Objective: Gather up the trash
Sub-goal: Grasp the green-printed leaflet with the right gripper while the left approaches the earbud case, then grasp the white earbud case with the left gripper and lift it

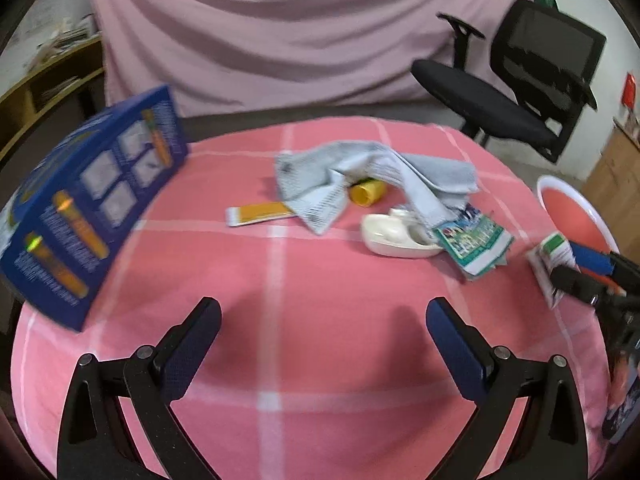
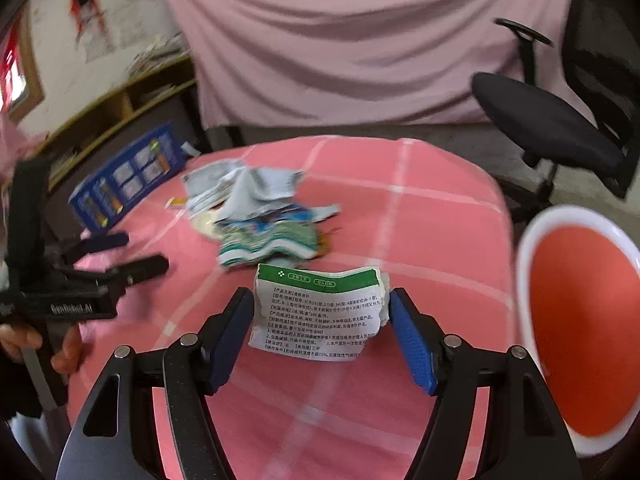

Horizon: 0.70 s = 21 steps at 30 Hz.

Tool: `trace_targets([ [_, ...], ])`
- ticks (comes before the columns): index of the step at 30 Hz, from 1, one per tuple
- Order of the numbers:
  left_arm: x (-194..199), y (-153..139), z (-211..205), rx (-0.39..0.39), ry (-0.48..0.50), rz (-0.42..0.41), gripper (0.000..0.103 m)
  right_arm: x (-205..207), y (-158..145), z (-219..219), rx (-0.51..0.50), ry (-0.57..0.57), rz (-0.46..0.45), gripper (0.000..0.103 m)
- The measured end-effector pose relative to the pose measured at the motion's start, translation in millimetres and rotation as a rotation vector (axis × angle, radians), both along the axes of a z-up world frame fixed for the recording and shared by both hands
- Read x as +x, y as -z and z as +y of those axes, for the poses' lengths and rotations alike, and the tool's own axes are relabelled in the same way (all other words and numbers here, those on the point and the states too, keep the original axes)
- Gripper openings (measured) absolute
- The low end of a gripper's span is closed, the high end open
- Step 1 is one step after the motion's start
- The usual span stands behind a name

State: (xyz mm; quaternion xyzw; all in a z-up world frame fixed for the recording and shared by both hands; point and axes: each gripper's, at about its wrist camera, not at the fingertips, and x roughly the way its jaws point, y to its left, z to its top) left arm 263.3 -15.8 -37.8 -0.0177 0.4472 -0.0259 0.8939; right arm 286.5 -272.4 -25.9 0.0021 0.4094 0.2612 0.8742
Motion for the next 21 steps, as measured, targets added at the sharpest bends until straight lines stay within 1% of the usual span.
trace_targets([
  [2, 9, 2, -8, 0.01, 0.022, 0.019, 0.1, 5, 2, -12, 0.028, 0.038, 0.021, 0.068],
  [4, 16, 2, -16, 0.019, 0.035, 0.019, 0.099, 7, 3, -17, 0.04, 0.055, 0.032, 0.068],
  [9, 36, 4, -32, 0.044, 0.046, 0.025, 0.085, 10, 5, -15, 0.043, 0.059, 0.046, 0.069],
  [14, 49, 8, -43, 0.057, 0.041, 0.022, 0.081, 11, 7, -17, 0.062, 0.061, 0.057, 0.069],
  [19, 54, 11, -47, 0.079, 0.029, 0.016, 0.065, 11, 7, -17, 0.066, 0.06, 0.058, 0.069],
  [21, 54, 11, -46, 0.081, 0.024, 0.01, 0.054, 11, 7, -17, 0.065, 0.06, 0.057, 0.069],
])
